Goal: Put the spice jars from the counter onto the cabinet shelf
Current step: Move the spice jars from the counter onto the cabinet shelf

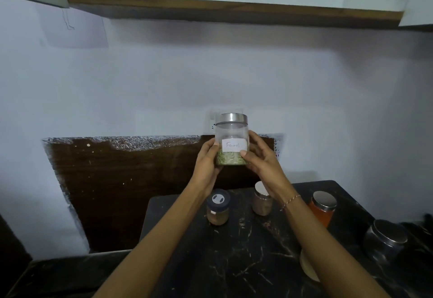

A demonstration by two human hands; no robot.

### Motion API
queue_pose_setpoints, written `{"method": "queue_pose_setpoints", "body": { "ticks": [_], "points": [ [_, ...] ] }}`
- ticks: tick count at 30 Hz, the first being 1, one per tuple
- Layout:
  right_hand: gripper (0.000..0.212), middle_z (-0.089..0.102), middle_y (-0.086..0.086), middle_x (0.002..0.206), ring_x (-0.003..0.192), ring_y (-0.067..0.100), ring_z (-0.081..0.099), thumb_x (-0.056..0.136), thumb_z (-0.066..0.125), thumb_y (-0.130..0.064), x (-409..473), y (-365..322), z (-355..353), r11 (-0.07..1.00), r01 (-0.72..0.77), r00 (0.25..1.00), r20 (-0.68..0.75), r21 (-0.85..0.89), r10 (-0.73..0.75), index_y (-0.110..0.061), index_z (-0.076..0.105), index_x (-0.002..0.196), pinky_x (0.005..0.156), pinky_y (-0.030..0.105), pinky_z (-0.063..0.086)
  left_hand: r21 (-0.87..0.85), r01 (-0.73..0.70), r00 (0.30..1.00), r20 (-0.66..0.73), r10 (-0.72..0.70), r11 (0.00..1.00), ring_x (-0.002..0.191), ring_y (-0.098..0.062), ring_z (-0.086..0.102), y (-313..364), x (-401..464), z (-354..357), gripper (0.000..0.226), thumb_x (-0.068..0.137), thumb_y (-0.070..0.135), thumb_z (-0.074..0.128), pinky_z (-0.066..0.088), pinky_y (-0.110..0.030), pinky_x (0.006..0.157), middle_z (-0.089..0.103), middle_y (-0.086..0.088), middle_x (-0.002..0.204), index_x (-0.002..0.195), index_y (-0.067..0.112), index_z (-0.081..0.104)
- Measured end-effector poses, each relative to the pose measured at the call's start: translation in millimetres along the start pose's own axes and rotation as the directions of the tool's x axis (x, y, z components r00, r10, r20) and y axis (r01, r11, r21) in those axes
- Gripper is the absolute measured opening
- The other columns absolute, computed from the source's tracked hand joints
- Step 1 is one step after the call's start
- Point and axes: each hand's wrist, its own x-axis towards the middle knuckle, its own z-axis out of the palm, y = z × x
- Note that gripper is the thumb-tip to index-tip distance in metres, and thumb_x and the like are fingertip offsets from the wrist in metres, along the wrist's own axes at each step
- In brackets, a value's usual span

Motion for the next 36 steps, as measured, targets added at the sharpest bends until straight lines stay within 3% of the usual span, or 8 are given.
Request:
{"method": "queue_pose_setpoints", "body": {
  "ticks": [6,11,16,20,25,31,33,36],
  "points": [
    [0.062,0.058,0.004,0.127,0.114,0.013,0.058,0.084,0.063,-0.017,21.6,-25.7,8.3,0.996,0.084,0.996,0.003,0.016,-0.084,-0.029,0.037,0.139,0.08,0.022,0.055,0.139,-0.135,0.99,0.065,0.127,0.981,0.105,-0.018,0.059,39.6,11.9,-0.3,0.03,0.094,0.019,0.049,0.05,-0.038,0.093,0.06,-0.008,0.115,0.124,0.012,0.052],
    [0.061,0.056,0.004,0.13,0.117,0.015,0.056,0.084,0.064,-0.015,44.8,-51.3,16.8,0.982,0.188,0.982,0.009,-0.003,-0.188,-0.031,0.039,0.137,0.081,0.022,0.055,0.251,-0.257,0.966,0.07,0.247,0.933,0.101,-0.011,0.059,73.1,27.1,2.3,0.025,0.093,0.021,0.053,0.05,-0.025,0.079,0.063,0.001,0.109,0.118,0.021,0.056],
    [0.063,0.051,0.002,0.135,0.119,0.014,0.053,0.084,0.063,-0.018,72.8,-90.5,25.3,0.949,0.294,0.956,0.025,-0.111,-0.293,-0.031,0.035,0.139,0.085,0.023,0.055,0.335,-0.352,0.935,0.09,0.342,0.874,0.109,-0.014,0.055,115.4,47.8,8.2,0.035,0.093,0.022,0.053,0.05,-0.017,0.076,0.057,0.001,0.117,0.128,0.018,0.051],
    [0.062,0.052,0.002,0.135,0.12,0.016,0.053,0.085,0.062,-0.018,99.8,-132.3,31.6,0.915,0.385,0.923,0.063,-0.121,-0.38,-0.031,0.035,0.139,0.088,0.025,0.054,0.385,-0.441,0.895,0.128,0.427,0.811,0.114,-0.017,0.053,161.8,65.5,20.2,0.042,0.093,0.023,0.052,0.05,-0.023,0.086,0.054,-0.005,0.125,0.134,0.015,0.047],
    [0.062,0.056,0.002,0.13,0.117,0.011,0.056,0.086,0.061,-0.015,142.2,-199.1,42.6,0.849,0.519,0.854,0.106,-0.101,-0.509,-0.03,0.034,0.139,0.084,0.017,0.053,0.309,-0.594,0.804,0.251,0.539,0.742,0.095,-0.006,0.062,236.2,89.3,46.5,0.023,0.094,0.017,0.052,0.054,-0.018,0.079,0.065,0.007,0.102,0.116,0.02,0.057],
    [0.06,0.061,0.003,0.122,0.107,0.01,0.061,0.088,0.06,-0.014,217.9,-264.6,59.0,0.839,0.521,0.852,0.155,-0.158,-0.5,-0.025,0.032,0.14,0.075,0.015,0.053,0.31,-0.538,0.843,0.192,0.503,0.784,0.092,-0.009,0.06,310.8,141.5,64.6,0.036,0.096,0.018,0.048,0.05,-0.02,0.075,0.061,0.0,0.103,0.131,0.009,0.047],
    [0.062,0.061,0.003,0.118,0.099,0.005,0.062,0.088,0.06,-0.012,244.2,-272.9,64.7,0.859,0.48,0.876,0.161,-0.178,-0.456,-0.023,0.031,0.141,0.068,0.011,0.052,0.405,-0.508,0.858,0.158,0.489,0.76,0.097,-0.012,0.057,327.3,161.7,62.9,0.038,0.096,0.02,0.048,0.045,-0.018,0.074,0.059,-0.002,0.109,0.133,0.011,0.047],
    [0.06,0.056,0.011,0.125,0.101,0.012,0.061,0.088,0.059,-0.006,279.2,-274.3,73.5,0.876,0.417,0.907,0.182,-0.243,-0.381,-0.014,0.031,0.14,0.078,0.018,0.052,0.493,-0.452,0.867,0.045,0.497,0.743,0.105,-0.019,0.057,340.7,193.4,56.5,0.039,0.091,0.013,0.056,0.047,-0.024,0.08,0.06,-0.009,0.119,0.13,0.01,0.05]
  ]
}}
